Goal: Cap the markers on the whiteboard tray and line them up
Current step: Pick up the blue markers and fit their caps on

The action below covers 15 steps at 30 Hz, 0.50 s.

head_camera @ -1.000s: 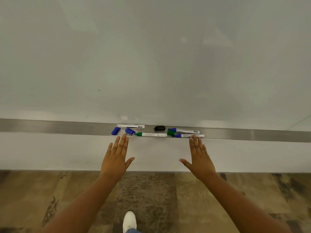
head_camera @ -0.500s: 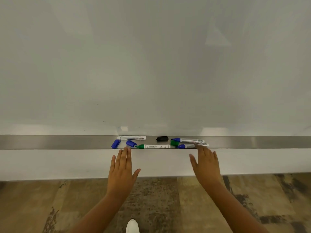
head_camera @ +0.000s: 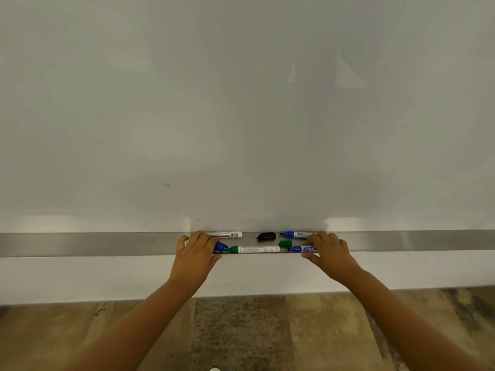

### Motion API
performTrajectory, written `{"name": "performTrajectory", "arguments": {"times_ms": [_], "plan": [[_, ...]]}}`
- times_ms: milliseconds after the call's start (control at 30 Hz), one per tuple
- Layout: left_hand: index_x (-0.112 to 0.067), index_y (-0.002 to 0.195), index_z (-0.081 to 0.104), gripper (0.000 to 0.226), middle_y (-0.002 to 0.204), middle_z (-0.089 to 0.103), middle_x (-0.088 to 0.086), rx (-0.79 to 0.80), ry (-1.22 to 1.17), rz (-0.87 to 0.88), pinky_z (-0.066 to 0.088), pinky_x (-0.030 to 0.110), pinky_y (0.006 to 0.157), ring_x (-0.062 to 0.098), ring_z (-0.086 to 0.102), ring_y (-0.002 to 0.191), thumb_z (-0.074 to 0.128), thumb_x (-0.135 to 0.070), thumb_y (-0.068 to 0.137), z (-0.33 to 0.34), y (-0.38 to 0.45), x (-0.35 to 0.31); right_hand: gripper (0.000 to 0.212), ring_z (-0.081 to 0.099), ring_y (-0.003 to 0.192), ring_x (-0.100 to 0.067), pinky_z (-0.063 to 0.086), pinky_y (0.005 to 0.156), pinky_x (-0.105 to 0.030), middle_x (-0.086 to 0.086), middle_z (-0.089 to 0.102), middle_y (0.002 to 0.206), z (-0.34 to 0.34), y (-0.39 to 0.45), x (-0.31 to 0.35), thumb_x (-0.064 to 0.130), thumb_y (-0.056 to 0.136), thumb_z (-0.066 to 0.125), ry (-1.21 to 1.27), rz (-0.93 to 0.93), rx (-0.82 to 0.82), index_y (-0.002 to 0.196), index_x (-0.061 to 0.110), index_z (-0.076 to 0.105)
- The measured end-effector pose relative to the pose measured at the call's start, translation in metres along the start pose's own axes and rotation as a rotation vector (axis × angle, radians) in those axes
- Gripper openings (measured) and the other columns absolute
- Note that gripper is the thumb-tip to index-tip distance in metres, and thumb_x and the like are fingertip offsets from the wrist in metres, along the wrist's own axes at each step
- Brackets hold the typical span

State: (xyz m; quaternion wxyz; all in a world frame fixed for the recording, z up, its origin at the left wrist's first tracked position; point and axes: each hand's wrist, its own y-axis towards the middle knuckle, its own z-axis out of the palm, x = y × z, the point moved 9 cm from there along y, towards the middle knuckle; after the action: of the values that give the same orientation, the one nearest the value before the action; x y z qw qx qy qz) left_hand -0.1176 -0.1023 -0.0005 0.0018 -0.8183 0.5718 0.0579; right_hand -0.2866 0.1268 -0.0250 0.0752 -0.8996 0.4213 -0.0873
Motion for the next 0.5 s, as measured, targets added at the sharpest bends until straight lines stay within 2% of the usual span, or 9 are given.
{"name": "performTrajectory", "arguments": {"times_ms": [133,267,300,400,467,500], "plan": [[-0.024,0.073,0.070,0.031,0.072,0.070,-0.007,-0.033,0.108,0.109,0.054,0.034,0.071,0.016,0.067,0.071,0.086,-0.040,0.051,-0.005,0.005,-0.004,0.031,0.050,0.107,-0.020,0.038,0.095,-0.035,-0.002,0.055,0.121,-0.009,-0.001,0.005,0.039,0.093,0.043,0.044,-0.001,0.008,0.118,0.022,0.049],[-0.023,0.070,0.070,0.027,0.068,0.070,-0.006,-0.007,0.063,0.100,0.054,0.036,0.069,0.017,0.066,0.069,0.084,-0.041,0.054,-0.003,0.007,0.000,0.039,0.056,0.093,-0.023,0.045,0.090,-0.037,-0.008,0.063,0.105,-0.032,-0.014,0.018,0.042,0.093,0.035,0.259,0.036,-0.151,0.114,0.014,0.053],[-0.021,0.072,0.070,0.025,0.071,0.070,-0.004,0.011,0.011,0.091,0.052,0.039,0.071,0.019,0.066,0.072,0.081,-0.039,0.059,-0.001,0.007,0.001,0.042,0.056,0.091,-0.024,0.047,0.087,-0.038,-0.010,0.064,0.102,-0.038,-0.019,0.023,0.044,0.091,0.036,0.314,0.044,-0.208,0.111,0.011,0.055],[-0.019,0.086,0.068,0.020,0.085,0.069,-0.001,-0.010,-0.189,0.046,0.040,0.040,0.082,0.023,0.061,0.086,0.068,-0.036,0.076,-0.003,0.013,0.001,0.030,0.057,0.087,-0.026,0.047,0.079,-0.038,-0.011,0.064,0.094,-0.053,-0.033,0.042,0.035,0.092,0.045,0.435,0.056,-0.338,0.101,0.010,0.057],[-0.019,0.094,0.066,0.021,0.090,0.067,-0.002,-0.022,-0.406,-0.034,0.034,0.033,0.080,0.020,0.058,0.091,0.060,-0.035,0.083,-0.008,0.020,0.002,0.029,0.056,0.075,-0.018,0.048,0.067,-0.029,-0.002,0.061,0.080,-0.058,-0.040,0.058,0.043,0.090,0.039,0.561,0.055,-0.327,0.092,0.018,0.053],[-0.018,0.094,0.066,0.019,0.087,0.066,-0.002,-0.024,-0.573,-0.089,0.037,0.029,0.076,0.019,0.058,0.088,0.060,-0.032,0.084,-0.011,0.022,0.003,0.032,0.055,0.068,-0.013,0.045,0.060,-0.022,0.004,0.057,0.073,-0.058,-0.041,0.069,0.050,0.087,0.034,0.622,0.061,-0.302,0.090,0.022,0.050]]}}
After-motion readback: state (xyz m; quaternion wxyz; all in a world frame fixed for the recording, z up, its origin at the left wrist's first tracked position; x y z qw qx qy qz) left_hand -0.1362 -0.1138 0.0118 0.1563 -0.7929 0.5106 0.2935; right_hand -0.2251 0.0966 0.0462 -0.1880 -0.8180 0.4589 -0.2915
